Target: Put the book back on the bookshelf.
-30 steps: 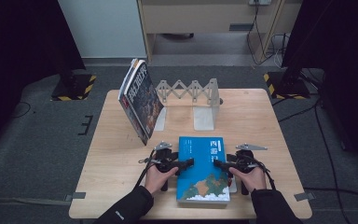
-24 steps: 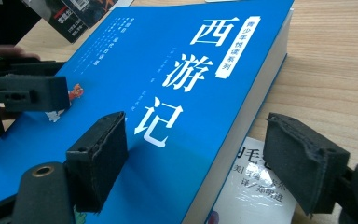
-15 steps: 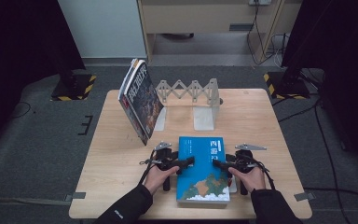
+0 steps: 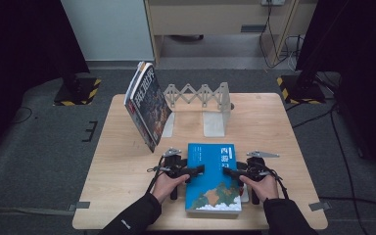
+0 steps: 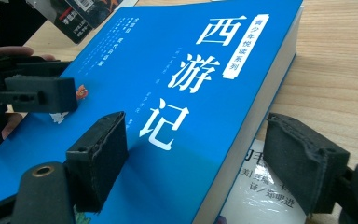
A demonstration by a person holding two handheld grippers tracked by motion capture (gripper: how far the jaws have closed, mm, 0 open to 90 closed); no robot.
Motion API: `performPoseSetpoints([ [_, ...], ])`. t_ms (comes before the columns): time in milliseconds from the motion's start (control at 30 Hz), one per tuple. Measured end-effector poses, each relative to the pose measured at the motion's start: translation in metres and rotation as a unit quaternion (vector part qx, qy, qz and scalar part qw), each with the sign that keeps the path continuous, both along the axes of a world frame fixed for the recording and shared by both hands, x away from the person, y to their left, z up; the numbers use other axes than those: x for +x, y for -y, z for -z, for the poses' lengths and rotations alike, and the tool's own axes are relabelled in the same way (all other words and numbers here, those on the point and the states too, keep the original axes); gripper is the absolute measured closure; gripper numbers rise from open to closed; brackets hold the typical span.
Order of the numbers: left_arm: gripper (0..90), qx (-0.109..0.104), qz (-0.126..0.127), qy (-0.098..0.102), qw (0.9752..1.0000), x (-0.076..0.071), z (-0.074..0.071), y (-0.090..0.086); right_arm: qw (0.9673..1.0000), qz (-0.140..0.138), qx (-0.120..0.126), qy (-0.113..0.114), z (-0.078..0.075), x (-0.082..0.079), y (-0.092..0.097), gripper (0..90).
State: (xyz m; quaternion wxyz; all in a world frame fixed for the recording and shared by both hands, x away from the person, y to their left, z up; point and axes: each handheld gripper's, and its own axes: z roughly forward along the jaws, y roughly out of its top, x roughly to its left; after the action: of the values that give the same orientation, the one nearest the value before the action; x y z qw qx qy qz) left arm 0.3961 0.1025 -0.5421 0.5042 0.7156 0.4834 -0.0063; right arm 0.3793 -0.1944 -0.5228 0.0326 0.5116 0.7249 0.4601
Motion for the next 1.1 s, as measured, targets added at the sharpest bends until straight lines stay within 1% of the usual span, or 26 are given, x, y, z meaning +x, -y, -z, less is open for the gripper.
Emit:
performPoseSetpoints([
  [67, 3.8, 0.001, 0.002, 0.002, 1.0, 0.0, 0.0, 0.0, 1.0, 0.0, 0.001, 0.0, 0.0, 0.0, -0.001, 22.1],
  [100, 3.8, 0.001, 0.003, 0.001, 1.0, 0.0, 0.0, 0.0, 1.0, -0.002, -0.001, 0.004, 0.001, 0.0, 0.0, 22.1],
  [233, 4.2, 0.003, 0.005, 0.0, 1.0, 0.0, 0.0, -0.001, 1.0, -0.005, 0.002, 0.002, 0.001, 0.0, -0.001, 22.3],
  [367, 8.0, 0.003, 0.009, -0.017, 0.9998, 0.002, -0.003, -0.004, 1.0, -0.005, 0.003, 0.0, 0.001, 0.0, -0.002, 22.5],
  [433, 9.5, 0.002, 0.01, -0.024, 0.9996, 0.001, -0.004, -0.004, 1.0, -0.005, 0.004, -0.001, 0.001, 0.0, -0.002, 22.5],
  [500, 12.1, -0.003, 0.012, -0.037, 0.9992, 0.002, -0.005, -0.005, 0.9999, -0.007, 0.007, -0.004, 0.001, 0.0, -0.002, 22.5],
  [600, 13.2, -0.003, 0.012, -0.039, 0.9992, 0.001, -0.005, -0.005, 0.9999, -0.008, 0.009, -0.006, 0.002, 0.0, -0.003, 22.0],
  [700, 15.1, -0.006, 0.013, -0.052, 0.9986, 0.002, -0.007, -0.007, 0.9999, -0.008, 0.009, -0.007, 0.002, 0.0, -0.003, 22.0],
  [767, 17.3, -0.009, 0.016, -0.063, 0.9978, 0.003, -0.008, -0.009, 0.9999, -0.009, 0.009, -0.006, 0.002, 0.0, -0.003, 22.0],
  [867, 19.3, -0.006, 0.02, -0.07, 0.9973, 0.004, -0.01, -0.01, 0.9999, -0.009, 0.011, -0.007, 0.002, 0.001, -0.003, 21.8],
  [1033, 20.4, -0.003, 0.022, -0.072, 0.9971, 0.005, -0.011, -0.011, 0.9998, -0.011, 0.012, -0.007, 0.002, 0.001, -0.002, 21.7],
  [1100, 22.3, -0.006, 0.023, -0.074, 0.9969, 0.005, -0.012, -0.012, 0.9998, -0.011, 0.013, -0.008, 0.002, 0.001, -0.002, 21.7],
])
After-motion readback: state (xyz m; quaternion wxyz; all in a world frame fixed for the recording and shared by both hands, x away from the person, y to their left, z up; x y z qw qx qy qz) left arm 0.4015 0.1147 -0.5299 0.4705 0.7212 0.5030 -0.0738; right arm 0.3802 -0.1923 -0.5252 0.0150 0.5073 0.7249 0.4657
